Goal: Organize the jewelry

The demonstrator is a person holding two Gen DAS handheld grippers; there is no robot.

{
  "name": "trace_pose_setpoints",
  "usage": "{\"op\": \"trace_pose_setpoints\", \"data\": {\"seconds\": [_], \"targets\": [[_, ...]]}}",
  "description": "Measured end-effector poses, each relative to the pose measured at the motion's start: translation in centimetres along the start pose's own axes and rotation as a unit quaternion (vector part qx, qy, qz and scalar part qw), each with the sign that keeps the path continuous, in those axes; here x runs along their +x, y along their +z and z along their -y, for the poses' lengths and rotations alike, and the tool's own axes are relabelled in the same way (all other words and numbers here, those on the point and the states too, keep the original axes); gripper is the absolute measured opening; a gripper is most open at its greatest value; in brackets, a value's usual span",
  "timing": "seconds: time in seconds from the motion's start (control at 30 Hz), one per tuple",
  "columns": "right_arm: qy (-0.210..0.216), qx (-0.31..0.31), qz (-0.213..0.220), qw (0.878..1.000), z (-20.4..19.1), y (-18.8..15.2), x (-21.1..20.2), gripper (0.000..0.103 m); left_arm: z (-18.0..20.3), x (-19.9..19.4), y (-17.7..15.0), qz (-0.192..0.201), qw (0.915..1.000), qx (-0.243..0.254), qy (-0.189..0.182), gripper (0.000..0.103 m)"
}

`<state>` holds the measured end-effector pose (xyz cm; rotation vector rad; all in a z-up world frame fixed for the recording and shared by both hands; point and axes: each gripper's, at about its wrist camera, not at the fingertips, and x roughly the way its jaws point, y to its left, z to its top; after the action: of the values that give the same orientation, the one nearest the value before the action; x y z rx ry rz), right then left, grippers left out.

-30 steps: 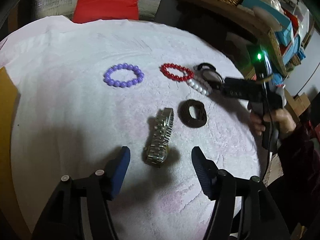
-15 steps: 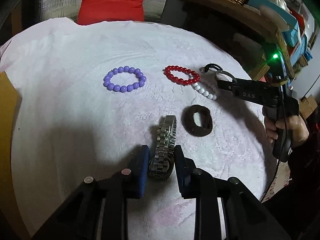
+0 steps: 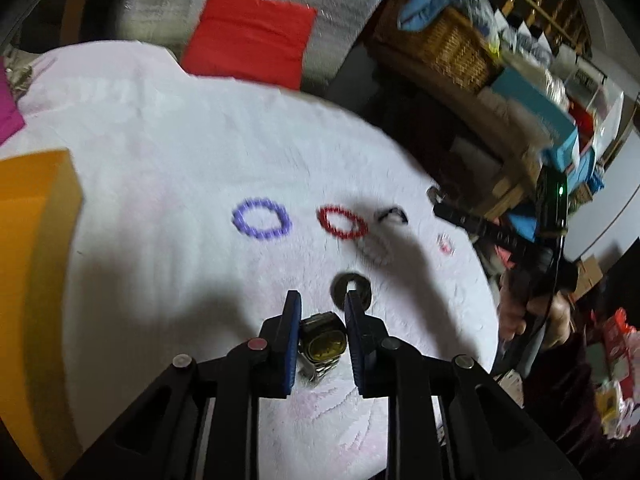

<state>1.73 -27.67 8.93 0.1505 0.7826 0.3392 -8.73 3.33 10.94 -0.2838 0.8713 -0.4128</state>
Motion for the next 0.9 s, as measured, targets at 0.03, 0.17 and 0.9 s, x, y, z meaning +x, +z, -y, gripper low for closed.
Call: {"op": "trace_pose_setpoints", "data": {"seconds": [0.03,0.17,0.9], "targets": [[0.016,0.001,0.003,1.000,-0.8,0.2,-0.2,0.063,-0.1,-0.7,0.2,0.006,1.0000,-0.001,0.002,0.021],[0.074,-0.005,0.014,0.997,-4.4,0.6,-0.8,0.063,-0.6,-4.1,0.9,0.038,0.9991,-0.007,0.017,0.021],[0.245,-0.189,-0.049,0.950,-36.6,-5.1,7.5,0.063,-12.8,-19.6,-2.3,0.114,0.9747,-0.085,0.172,0.020]]}}
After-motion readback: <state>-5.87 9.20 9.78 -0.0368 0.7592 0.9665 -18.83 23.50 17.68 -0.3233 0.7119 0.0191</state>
